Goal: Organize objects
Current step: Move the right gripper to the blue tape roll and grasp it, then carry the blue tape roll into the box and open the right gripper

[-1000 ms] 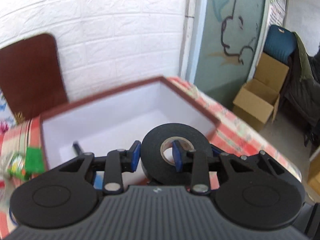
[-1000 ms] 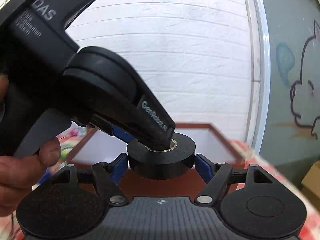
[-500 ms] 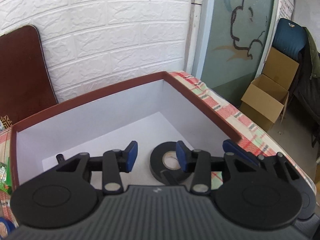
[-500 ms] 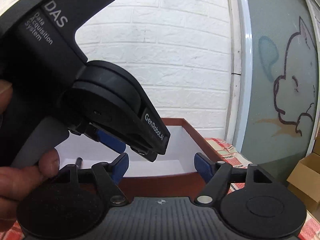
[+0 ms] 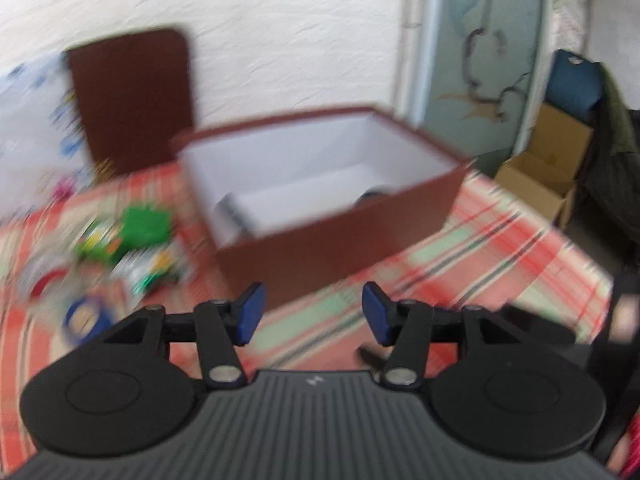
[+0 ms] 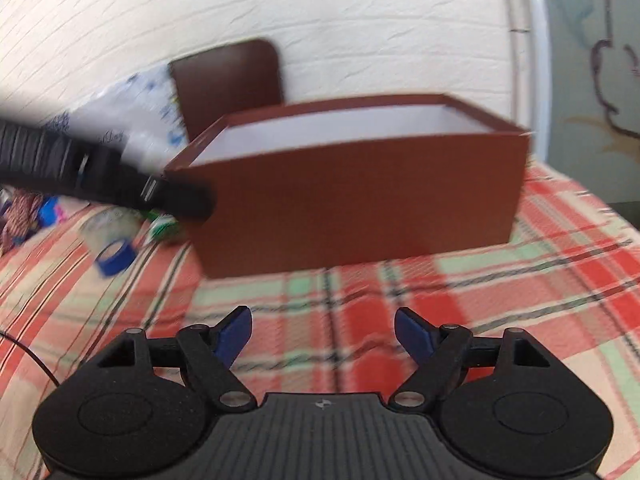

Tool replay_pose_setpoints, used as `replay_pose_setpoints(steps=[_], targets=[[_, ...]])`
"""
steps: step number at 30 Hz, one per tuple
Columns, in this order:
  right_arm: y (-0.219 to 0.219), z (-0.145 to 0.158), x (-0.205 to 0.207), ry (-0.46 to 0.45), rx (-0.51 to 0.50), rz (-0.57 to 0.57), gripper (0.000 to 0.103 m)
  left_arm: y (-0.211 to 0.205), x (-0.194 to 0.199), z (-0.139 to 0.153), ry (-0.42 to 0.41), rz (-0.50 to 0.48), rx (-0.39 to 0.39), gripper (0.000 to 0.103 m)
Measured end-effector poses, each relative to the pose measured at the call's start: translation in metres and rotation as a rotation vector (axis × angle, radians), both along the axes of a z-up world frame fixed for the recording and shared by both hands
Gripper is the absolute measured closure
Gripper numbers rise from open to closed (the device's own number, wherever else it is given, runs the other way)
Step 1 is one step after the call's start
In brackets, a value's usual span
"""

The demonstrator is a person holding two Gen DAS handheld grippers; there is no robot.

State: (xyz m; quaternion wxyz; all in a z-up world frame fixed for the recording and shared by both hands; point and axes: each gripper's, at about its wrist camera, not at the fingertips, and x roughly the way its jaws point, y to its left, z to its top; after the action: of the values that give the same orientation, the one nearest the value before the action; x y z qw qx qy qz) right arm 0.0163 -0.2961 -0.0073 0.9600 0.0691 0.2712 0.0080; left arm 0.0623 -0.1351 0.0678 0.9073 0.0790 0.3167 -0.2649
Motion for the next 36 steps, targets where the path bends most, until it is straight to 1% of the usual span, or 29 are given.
replay_pose_setpoints(steps=[2,3,4,5,6,7,8,10,11,13,14,15,16,18,21,23,27,31,34,35,36], targets=[[0.018,-0.008,0.005,0.044,-0.002,0.078,0.025,0.041,0.009,-0.028,0.077,0.133,0.056,0.048],[0.030,-0.011,0.008,0.058,-0.024,0.115,0.024,0.064,0.014,-0.040,0.111,0.202,0.070,0.049],[0.044,-0.012,0.010,0.061,-0.062,0.148,0.024,0.087,0.017,-0.048,0.131,0.264,0.068,0.049],[0.057,-0.010,0.014,0.063,-0.086,0.188,0.025,0.110,0.021,-0.055,0.144,0.328,0.055,0.049],[0.070,-0.010,0.017,0.066,-0.093,0.229,0.026,0.134,0.024,-0.059,0.153,0.396,0.042,0.048],[0.085,-0.015,0.021,0.066,-0.091,0.268,0.027,0.155,0.028,-0.063,0.149,0.459,0.025,0.048],[0.100,-0.014,0.024,0.069,-0.093,0.307,0.029,0.174,0.028,-0.065,0.122,0.501,-0.002,0.048],[0.130,-0.018,0.038,0.062,-0.142,0.369,0.031,0.203,0.031,-0.070,0.078,0.568,-0.023,0.048],[0.146,-0.016,0.048,0.052,-0.157,0.399,0.034,0.213,0.031,-0.072,0.052,0.579,-0.033,0.048],[0.170,-0.012,0.070,0.029,-0.147,0.458,0.039,0.223,0.031,-0.079,-0.013,0.573,-0.038,0.048],[0.176,-0.012,0.085,0.021,-0.150,0.467,0.039,0.227,0.029,-0.083,-0.045,0.563,-0.048,0.047],[0.187,-0.013,0.098,0.019,-0.167,0.461,0.039,0.229,0.028,-0.084,-0.058,0.557,-0.080,0.044],[0.196,-0.014,0.111,0.023,-0.182,0.447,0.039,0.231,0.028,-0.083,-0.059,0.551,-0.102,0.041],[0.199,-0.012,0.133,0.021,-0.170,0.413,0.038,0.233,0.032,-0.084,-0.055,0.539,-0.131,0.037],[0.202,-0.015,0.163,0.031,-0.151,0.363,0.038,0.234,0.035,-0.084,-0.054,0.520,-0.143,0.031],[0.203,-0.016,0.172,0.028,-0.147,0.368,0.046,0.232,0.031,-0.086,-0.057,0.517,-0.142,0.030],[0.200,-0.017,0.162,0.020,-0.150,0.388,0.047,0.236,0.030,-0.086,-0.056,0.516,-0.171,0.030],[0.181,-0.018,0.126,0.032,-0.140,0.397,0.047,0.235,0.029,-0.086,-0.059,0.514,-0.164,0.030],[0.160,-0.018,0.090,0.041,-0.144,0.397,0.047,0.230,0.030,-0.086,-0.063,0.513,-0.128,0.030],[0.152,-0.017,0.077,0.047,-0.139,0.383,0.047,0.226,0.031,-0.085,-0.064,0.514,-0.098,0.030],[0.143,-0.017,0.066,0.054,-0.130,0.366,0.047,0.218,0.032,-0.085,-0.066,0.515,-0.051,0.030]])
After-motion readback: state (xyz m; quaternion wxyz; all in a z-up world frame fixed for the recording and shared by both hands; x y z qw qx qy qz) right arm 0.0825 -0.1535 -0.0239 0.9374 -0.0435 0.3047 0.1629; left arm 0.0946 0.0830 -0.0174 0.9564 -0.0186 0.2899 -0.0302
